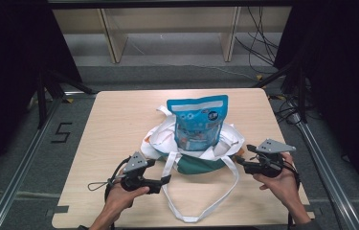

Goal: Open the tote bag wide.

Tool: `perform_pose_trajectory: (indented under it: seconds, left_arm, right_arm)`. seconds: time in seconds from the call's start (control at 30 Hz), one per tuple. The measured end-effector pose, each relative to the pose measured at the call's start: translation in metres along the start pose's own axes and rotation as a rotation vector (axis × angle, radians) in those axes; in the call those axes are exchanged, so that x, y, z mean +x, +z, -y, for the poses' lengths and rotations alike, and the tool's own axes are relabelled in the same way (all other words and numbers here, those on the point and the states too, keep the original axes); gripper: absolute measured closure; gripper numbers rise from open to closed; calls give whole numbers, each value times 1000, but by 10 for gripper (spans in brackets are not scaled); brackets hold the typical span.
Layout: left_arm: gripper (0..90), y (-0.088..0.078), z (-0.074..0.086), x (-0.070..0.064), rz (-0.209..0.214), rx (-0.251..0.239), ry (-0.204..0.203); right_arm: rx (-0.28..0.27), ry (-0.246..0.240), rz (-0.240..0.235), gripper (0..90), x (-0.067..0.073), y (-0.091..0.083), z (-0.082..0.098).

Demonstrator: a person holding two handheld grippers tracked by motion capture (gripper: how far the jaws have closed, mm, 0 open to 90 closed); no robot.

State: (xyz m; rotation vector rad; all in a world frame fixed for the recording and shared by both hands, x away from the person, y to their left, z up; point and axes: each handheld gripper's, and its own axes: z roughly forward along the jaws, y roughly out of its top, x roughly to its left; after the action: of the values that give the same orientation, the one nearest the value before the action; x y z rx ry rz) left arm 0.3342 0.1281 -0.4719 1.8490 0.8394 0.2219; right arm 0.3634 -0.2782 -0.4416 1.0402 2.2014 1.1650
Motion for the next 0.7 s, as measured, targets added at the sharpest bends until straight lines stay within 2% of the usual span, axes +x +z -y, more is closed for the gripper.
perform_pose_trajectory:
  seconds: [0.1,0.13,0.17,0.2,0.23,0.27,0.3,0.43,0.47,0.5,0.53,0.57,0.6,0.63,0.7]
  left_arm:
    - [147,-2,4,-7,0,2,26]
    - [147,-2,6,-10,-6,3,27]
    - [147,-3,7,-11,-8,4,37]
    - [148,-4,9,-13,-2,3,41]
    - [148,-4,10,-14,7,1,37]
    - [148,-4,12,-15,9,-2,29]
    - [147,-5,14,-16,4,6,33]
    - [148,-6,21,-16,-5,26,54]
    - [149,-7,24,-18,-14,19,23]
    - [149,-8,24,-18,-5,18,26]
    - [149,-10,25,-19,-19,23,27]
    - [149,-11,26,-18,-12,20,50]
    - [149,-12,27,-18,-16,22,60]
    - [148,-13,29,-20,-27,18,35]
    - [148,-16,32,-19,-20,25,62]
  right_arm:
    - [-2,30,-6,365,8,-5,7]
    - [-22,10,-8,364,8,-5,9]
    - [-20,31,-5,361,11,-7,11]
    - [-16,17,-15,359,10,-8,13]
    - [-14,36,-25,358,14,-10,15]
    - [-26,34,-18,355,15,-10,17]
    - [-24,16,-24,354,14,-10,19]
    - [-15,37,-26,349,22,-13,27]
    - [-8,24,-27,348,22,-13,29]
    - [-7,20,-32,348,23,-13,32]
    - [-5,21,-38,347,24,-13,33]
    - [2,44,-45,345,28,-14,36]
    - [1,24,-36,345,28,-14,38]
    - [9,49,-42,345,31,-16,40]
    - [6,23,-47,344,31,-17,43]
